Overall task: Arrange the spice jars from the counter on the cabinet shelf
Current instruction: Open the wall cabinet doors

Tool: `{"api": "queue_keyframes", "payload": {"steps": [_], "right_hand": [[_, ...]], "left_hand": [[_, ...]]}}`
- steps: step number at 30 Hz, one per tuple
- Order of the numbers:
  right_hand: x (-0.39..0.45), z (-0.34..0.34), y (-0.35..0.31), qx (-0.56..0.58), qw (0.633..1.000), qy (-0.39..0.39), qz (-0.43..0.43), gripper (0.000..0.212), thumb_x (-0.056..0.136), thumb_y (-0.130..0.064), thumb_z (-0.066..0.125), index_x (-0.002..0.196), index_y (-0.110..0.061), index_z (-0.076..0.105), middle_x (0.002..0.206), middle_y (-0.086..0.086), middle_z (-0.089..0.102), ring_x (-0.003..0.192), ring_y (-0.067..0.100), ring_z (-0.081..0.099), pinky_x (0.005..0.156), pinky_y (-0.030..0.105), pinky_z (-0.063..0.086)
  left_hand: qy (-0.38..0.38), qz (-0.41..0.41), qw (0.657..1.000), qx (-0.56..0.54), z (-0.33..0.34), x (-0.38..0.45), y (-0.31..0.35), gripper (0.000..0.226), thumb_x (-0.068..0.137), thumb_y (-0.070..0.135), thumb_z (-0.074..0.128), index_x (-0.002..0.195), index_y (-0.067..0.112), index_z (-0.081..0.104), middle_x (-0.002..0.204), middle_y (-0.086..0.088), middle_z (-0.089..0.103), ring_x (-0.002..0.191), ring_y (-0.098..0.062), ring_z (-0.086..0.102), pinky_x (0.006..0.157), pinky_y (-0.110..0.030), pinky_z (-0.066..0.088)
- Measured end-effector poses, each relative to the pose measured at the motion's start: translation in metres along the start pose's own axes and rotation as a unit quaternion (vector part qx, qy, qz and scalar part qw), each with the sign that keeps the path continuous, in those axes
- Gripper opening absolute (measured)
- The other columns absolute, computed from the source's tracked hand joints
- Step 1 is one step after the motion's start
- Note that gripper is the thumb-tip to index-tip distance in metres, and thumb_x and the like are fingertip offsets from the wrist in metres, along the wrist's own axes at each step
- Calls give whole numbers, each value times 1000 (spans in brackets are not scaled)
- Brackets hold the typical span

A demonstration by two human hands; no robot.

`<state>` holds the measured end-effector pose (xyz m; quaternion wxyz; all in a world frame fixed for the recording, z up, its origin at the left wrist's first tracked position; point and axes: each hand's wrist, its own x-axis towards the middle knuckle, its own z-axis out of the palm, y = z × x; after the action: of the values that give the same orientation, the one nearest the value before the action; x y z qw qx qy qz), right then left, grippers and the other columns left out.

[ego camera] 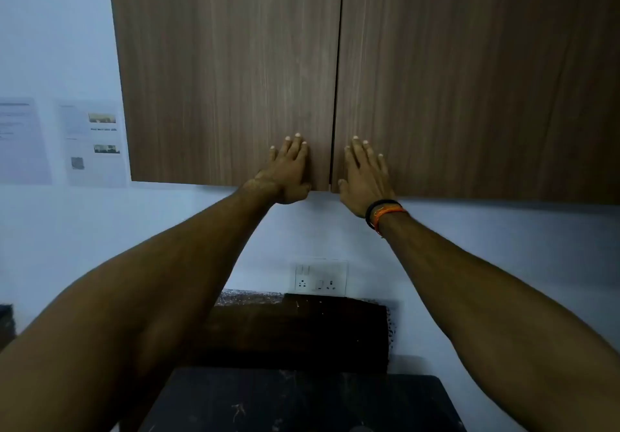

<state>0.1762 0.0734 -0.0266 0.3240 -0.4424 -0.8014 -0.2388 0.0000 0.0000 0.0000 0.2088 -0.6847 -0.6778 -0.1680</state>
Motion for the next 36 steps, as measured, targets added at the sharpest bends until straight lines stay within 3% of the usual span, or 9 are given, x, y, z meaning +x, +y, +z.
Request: {"api": "queue_keyframes", "payload": {"steps": [11,14,21,29,36], "right_hand": [[4,11,-3,-5,1000,-8,-12,71,99,-33,44,156,-7,11,164,13,0,151,29,0,122,50,8],[9,10,-2,3,999,17,-27,70,97,-29,47,155,-8,14,164,13,1,151,28,0,122,49,7],[14,13,2,16,998,44,-33,71,93,-25,51,155,-8,19,164,14,7,151,29,4,123,47,8],[16,12,6,36,996,65,-56,73,86,-15,54,153,-7,26,162,15,14,150,31,10,121,50,14],[22,1,-5,63,992,89,-68,68,88,-8,52,152,-6,29,160,16,22,149,31,17,120,48,20]], "left_hand": [[-16,10,1000,6,24,10,-11,95,96,35,57,158,5,-8,165,-16,-18,153,-34,-16,124,-54,-3],[21,14,999,27,40,16,-15,98,95,39,57,157,4,-10,165,-16,-20,152,-35,-17,124,-57,-2],[130,13,984,119,58,34,-17,128,78,51,76,157,5,-13,165,-20,-18,152,-40,-15,123,-60,1],[151,39,965,208,59,45,-36,124,77,23,77,156,7,-17,165,-20,-17,152,-40,-14,121,-63,3],[144,41,959,241,48,39,-38,136,68,42,82,156,4,-14,165,-21,-15,152,-41,-10,119,-66,7]]}}
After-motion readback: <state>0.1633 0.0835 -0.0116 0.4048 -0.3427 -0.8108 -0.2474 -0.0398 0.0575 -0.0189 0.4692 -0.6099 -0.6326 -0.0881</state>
